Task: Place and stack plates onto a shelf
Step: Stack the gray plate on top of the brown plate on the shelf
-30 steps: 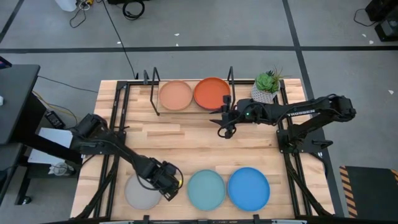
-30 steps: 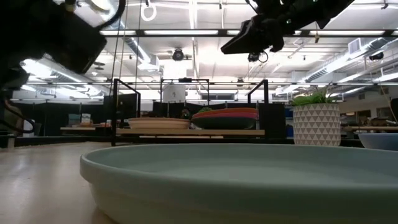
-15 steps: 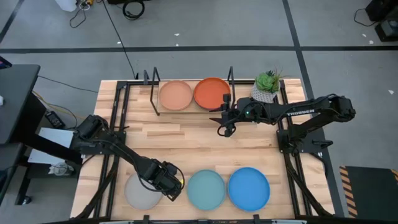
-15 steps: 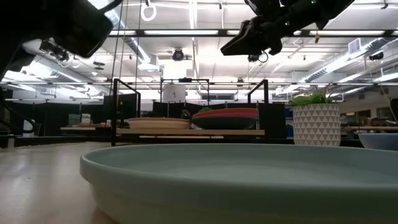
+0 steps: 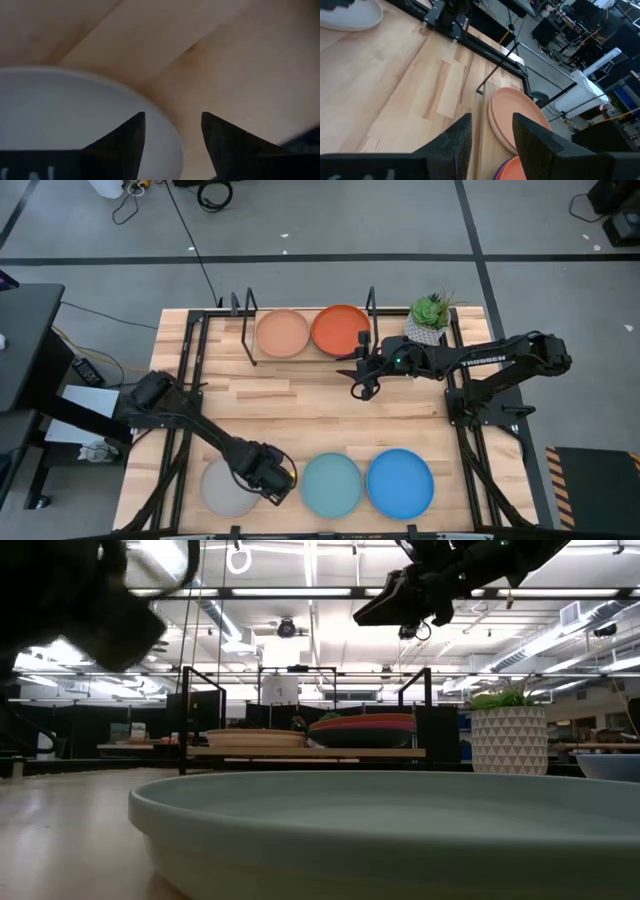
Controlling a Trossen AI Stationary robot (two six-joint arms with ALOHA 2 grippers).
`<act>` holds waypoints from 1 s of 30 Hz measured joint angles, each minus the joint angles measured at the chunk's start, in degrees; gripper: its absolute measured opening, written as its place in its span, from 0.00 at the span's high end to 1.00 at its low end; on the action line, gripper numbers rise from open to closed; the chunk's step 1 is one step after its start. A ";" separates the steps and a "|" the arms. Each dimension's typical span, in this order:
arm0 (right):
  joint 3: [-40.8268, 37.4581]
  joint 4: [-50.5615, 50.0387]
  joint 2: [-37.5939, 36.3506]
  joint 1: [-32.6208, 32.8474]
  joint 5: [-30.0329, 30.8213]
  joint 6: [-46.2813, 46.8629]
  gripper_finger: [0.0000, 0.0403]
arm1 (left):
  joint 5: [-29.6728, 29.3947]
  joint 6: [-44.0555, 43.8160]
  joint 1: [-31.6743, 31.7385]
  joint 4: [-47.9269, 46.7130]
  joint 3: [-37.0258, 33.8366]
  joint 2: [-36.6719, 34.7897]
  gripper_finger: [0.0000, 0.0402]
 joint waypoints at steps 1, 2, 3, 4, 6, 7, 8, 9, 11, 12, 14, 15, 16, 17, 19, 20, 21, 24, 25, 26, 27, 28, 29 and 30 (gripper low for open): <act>0.00 0.01 0.00 0.00 -0.07 -0.02 0.63 | 1.34 0.01 0.15 -0.18 0.00 0.94 0.50; 0.00 0.01 0.00 0.00 -0.11 -0.06 0.63 | 3.18 0.01 0.37 -0.62 0.00 1.96 0.51; 0.00 0.01 0.00 0.00 -0.12 -0.15 0.63 | 5.03 0.14 0.50 -0.73 -0.02 2.79 0.52; 0.00 0.01 0.00 0.00 -0.13 -0.20 0.63 | 6.36 0.62 0.65 -0.94 -0.09 3.46 0.53; 0.00 0.03 0.00 0.00 -0.13 -0.22 0.63 | 8.08 2.03 0.68 -0.98 -0.04 4.11 0.56; 0.00 0.03 0.00 0.00 -0.16 -0.22 0.63 | 8.19 2.83 0.66 -0.97 -0.04 4.11 0.57; 0.00 0.05 0.00 0.00 -0.16 -0.22 0.63 | 8.11 3.15 0.65 -0.92 -0.03 4.11 0.59; 0.00 0.12 0.00 0.00 -0.16 -0.24 0.63 | 7.94 3.27 0.66 -0.87 -0.02 4.11 0.60; 0.00 0.27 0.00 0.00 -0.16 -0.24 0.63 | 7.79 3.54 0.92 -0.94 0.00 4.14 0.65; 0.00 0.41 0.00 0.00 -0.16 -0.24 0.63 | 7.81 4.05 0.94 -1.06 0.00 4.14 0.68; 0.02 0.50 -0.02 0.00 -0.16 -0.24 0.63 | 7.81 5.21 0.98 -1.04 0.00 4.14 0.75; 0.02 0.49 -0.02 0.00 -0.17 -0.24 0.63 | 8.00 6.08 0.98 -1.03 0.02 4.14 0.79; 0.02 0.49 -0.02 0.00 -0.17 -0.24 0.63 | 8.52 7.13 0.98 -1.06 0.02 4.14 0.84; 0.02 0.48 -0.02 0.00 -0.18 -0.21 0.63 | 9.33 7.98 0.96 -1.25 0.02 4.14 0.89; 0.02 0.20 -0.02 0.00 -0.18 -0.01 0.63 | 11.01 10.53 0.66 -1.85 0.02 4.11 0.96; 0.02 0.01 -0.02 0.00 -0.18 0.15 0.63 | 11.74 11.93 0.49 -2.01 0.02 4.11 0.96; 0.02 -0.06 -0.02 0.00 -0.18 0.36 0.63 | 12.57 13.78 0.36 -2.38 0.02 4.09 0.96; 0.02 -0.33 -0.02 0.00 -0.18 0.96 0.63 | 13.36 19.73 -0.15 -4.71 -0.02 3.00 0.96; 0.02 -0.42 -0.02 0.00 -0.18 1.43 0.63 | 13.33 22.08 -0.21 -5.94 -0.02 2.21 0.96; 0.02 -0.42 -0.02 0.00 -0.18 2.00 0.63 | 13.43 24.34 -0.24 -7.48 -0.02 1.18 0.96; 0.02 -0.43 -0.02 0.00 -0.18 2.61 0.63 | 13.31 26.78 -0.23 -9.10 -0.02 0.01 0.96; 0.03 -0.67 -0.02 0.00 -0.18 3.27 0.63 | 12.67 29.18 -0.20 -10.77 -0.02 -1.15 0.96; 0.04 -1.32 -0.02 0.00 -0.18 3.92 0.63 | 11.65 31.57 -0.17 -12.87 -0.02 -2.21 0.96; 0.04 -2.13 -0.02 0.05 -0.25 4.84 0.63 | 10.17 34.23 -0.10 -15.34 -0.02 -3.35 0.96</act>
